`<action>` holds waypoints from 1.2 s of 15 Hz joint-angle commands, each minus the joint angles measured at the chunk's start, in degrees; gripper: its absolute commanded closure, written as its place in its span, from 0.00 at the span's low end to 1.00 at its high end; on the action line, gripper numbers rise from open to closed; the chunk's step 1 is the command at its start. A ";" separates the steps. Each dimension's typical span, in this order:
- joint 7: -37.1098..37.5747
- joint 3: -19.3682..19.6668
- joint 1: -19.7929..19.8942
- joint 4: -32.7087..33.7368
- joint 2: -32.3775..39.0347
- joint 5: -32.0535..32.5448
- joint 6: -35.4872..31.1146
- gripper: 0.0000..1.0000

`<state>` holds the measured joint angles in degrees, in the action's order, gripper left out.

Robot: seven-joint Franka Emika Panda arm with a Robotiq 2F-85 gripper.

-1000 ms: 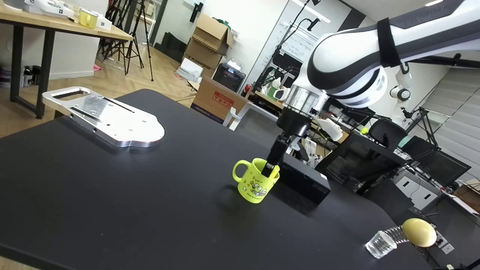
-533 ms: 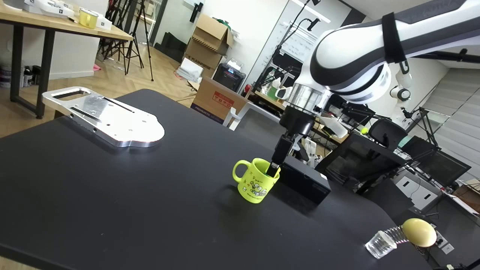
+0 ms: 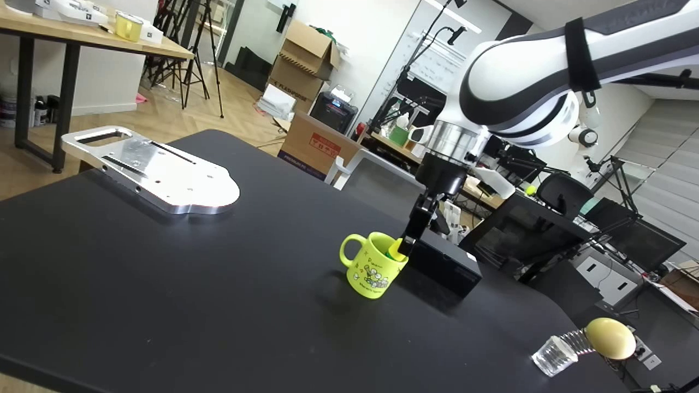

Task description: Remove the glue stick from the cup and put it on the table

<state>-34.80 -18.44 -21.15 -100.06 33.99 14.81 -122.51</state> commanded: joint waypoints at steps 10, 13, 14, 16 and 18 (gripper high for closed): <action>-12.26 -2.61 5.52 -9.17 -15.63 -4.48 -0.77 0.90; -14.76 -1.53 6.56 -12.14 -19.09 -4.91 -0.87 0.90; -15.03 -0.98 6.77 -13.05 -19.97 -4.16 -0.55 0.90; -15.23 0.15 7.53 -15.22 -21.83 -3.35 -0.16 0.90; -16.45 1.21 8.75 -17.50 -23.94 -3.62 0.20 0.90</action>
<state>-49.72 -18.61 -13.78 -112.95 14.83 11.09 -122.75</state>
